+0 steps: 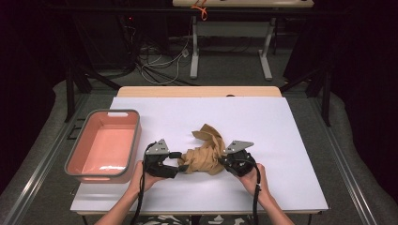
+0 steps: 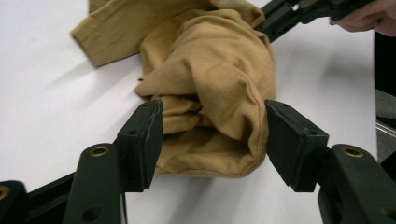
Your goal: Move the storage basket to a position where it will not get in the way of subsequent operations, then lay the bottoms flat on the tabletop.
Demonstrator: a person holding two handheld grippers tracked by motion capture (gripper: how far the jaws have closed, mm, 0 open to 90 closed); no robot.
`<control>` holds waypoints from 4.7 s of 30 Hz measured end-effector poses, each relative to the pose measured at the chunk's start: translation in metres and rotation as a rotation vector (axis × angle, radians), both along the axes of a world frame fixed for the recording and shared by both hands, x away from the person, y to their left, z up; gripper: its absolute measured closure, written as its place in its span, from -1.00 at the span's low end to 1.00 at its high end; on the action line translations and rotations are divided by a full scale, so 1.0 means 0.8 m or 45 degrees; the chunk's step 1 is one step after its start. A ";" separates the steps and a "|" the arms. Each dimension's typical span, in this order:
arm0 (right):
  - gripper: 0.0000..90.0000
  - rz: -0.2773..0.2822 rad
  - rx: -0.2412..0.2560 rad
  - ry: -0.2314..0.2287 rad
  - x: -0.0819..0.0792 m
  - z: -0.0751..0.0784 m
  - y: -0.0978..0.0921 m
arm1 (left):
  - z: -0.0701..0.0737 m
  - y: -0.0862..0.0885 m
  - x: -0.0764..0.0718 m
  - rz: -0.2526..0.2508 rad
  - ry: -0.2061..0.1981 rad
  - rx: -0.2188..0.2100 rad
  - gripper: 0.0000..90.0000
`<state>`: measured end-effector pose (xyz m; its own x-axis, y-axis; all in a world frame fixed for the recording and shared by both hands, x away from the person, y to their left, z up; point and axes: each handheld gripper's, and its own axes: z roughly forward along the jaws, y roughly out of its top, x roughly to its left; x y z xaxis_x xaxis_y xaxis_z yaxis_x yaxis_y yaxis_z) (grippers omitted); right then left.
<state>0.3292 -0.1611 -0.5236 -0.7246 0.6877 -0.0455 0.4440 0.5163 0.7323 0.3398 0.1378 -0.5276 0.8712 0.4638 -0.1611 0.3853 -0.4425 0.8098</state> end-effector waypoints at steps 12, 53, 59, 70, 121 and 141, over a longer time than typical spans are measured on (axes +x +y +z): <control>0.91 0.008 -0.025 0.000 0.002 -0.001 -0.003 | -0.001 0.003 0.003 0.022 -0.012 0.013 -0.34; 0.64 -0.106 -0.160 0.057 0.007 -0.013 -0.018 | -0.010 -0.023 -0.007 -0.049 -0.050 0.095 -0.24; 0.29 -0.104 -0.040 0.075 0.003 -0.007 -0.022 | -0.010 -0.032 -0.014 -0.076 -0.094 0.102 0.11; 0.83 -0.073 -0.029 0.049 0.003 -0.007 -0.016 | -0.015 -0.042 -0.021 -0.083 -0.164 0.100 0.86; 0.58 -0.040 -0.093 0.036 -0.006 -0.014 -0.014 | -0.024 -0.006 0.011 0.166 -0.124 0.027 0.78; 0.84 -0.088 0.071 -0.040 -0.009 0.011 -0.011 | 0.008 -0.001 -0.015 0.154 -0.249 0.096 -0.22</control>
